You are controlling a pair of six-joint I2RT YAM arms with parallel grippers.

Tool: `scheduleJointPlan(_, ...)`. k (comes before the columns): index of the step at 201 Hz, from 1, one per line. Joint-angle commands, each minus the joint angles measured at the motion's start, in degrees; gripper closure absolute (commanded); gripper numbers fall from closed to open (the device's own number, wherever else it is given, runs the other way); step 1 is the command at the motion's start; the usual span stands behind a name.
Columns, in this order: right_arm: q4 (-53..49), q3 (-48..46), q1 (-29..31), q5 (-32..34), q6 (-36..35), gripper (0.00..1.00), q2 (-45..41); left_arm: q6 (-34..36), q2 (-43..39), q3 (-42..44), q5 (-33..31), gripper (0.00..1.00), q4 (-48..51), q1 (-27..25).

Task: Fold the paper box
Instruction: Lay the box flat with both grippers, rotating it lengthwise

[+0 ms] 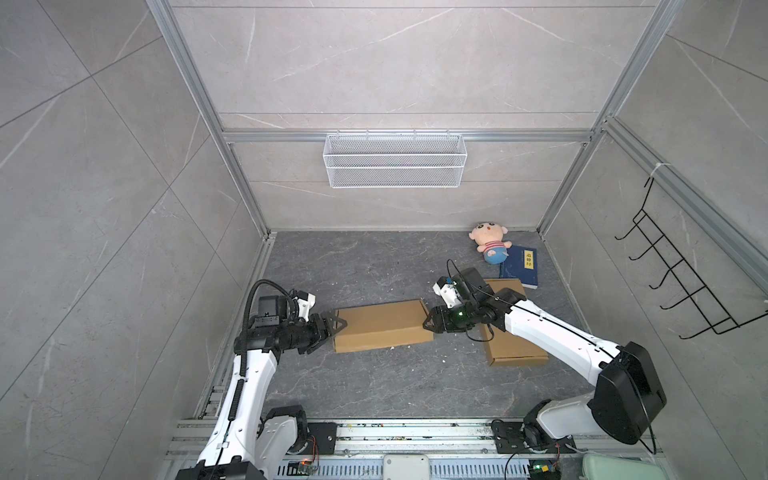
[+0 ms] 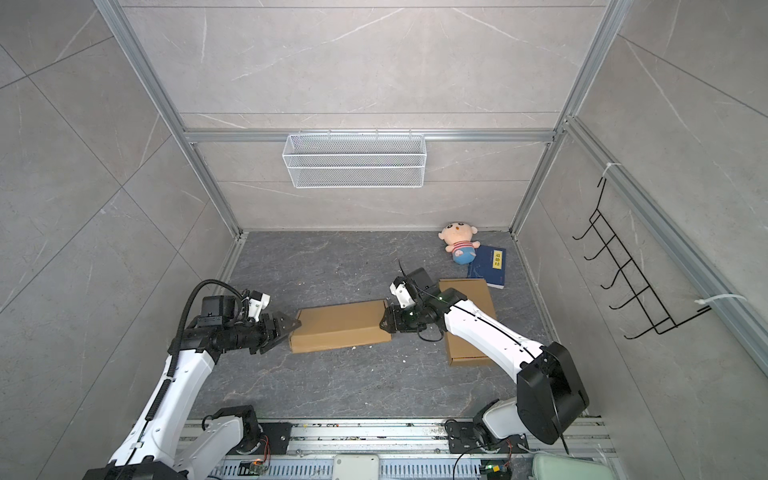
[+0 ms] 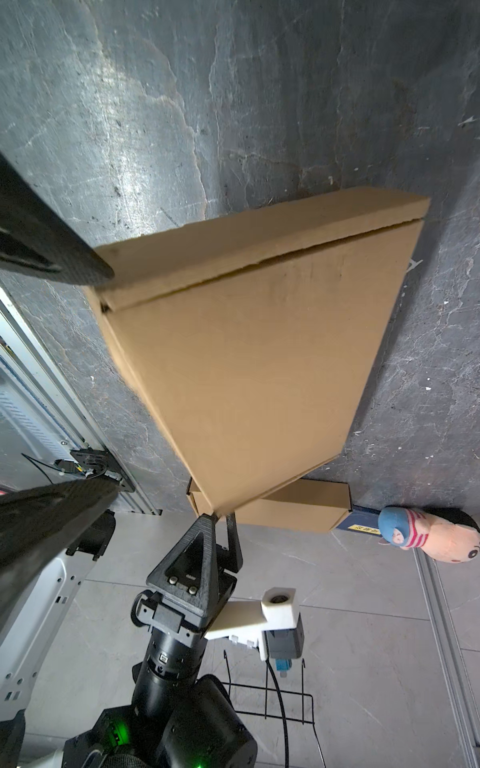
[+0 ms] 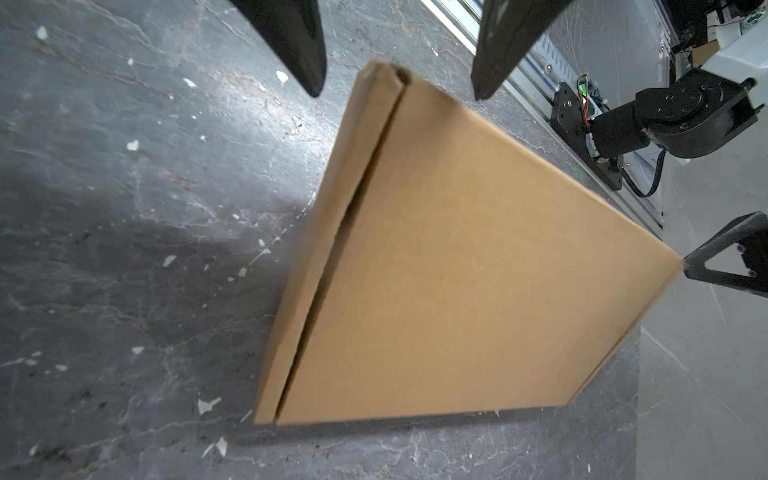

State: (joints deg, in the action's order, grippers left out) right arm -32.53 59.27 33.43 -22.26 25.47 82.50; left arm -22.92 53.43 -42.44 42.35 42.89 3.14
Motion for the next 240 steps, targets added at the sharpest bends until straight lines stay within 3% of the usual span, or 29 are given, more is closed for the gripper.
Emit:
scheduleJointPlan(1,0.1,-1.7,0.3,1.3,2.6,0.40,1.4,0.1,-0.7,-1.7,0.4,0.24,0.1,-0.2)
scheduleJointPlan(28,2.9,-3.0,0.6,2.7,5.6,0.38,2.9,-1.8,0.1,0.3,-3.3,0.24,-3.3,-0.5)
scheduleJointPlan(66,11.7,-7.1,4.2,5.2,14.3,0.36,6.6,-6.7,5.9,5.2,-17.7,0.23,-15.7,-5.1)
scheduleJointPlan(85,15.3,-8.1,7.7,7.3,19.1,0.34,8.0,-11.2,11.5,8.1,-17.0,0.24,-24.5,-5.8)
scheduleJointPlan(111,18.5,-7.9,8.6,7.6,21.5,0.32,10.2,-13.6,15.1,8.6,-18.7,0.24,-29.1,-12.6)
scheduleJointPlan(156,13.7,1.9,1.5,4.6,13.1,0.32,15.9,-20.5,14.2,10.6,-21.0,0.25,-32.1,-24.4)
scheduleJointPlan(185,4.5,14.7,-3.9,2.8,1.9,0.32,24.4,-26.2,11.1,10.5,-25.2,0.25,-32.1,-34.0)
scheduleJointPlan(213,-6.3,27.4,-8.5,8.6,-7.9,0.29,32.5,-29.3,8.1,9.6,-27.8,0.25,-29.9,-40.7)
scheduleJointPlan(240,-10.5,33.6,-9.6,12.1,-10.9,0.19,34.3,-28.4,7.1,6.1,-27.4,0.25,-24.4,-44.2)
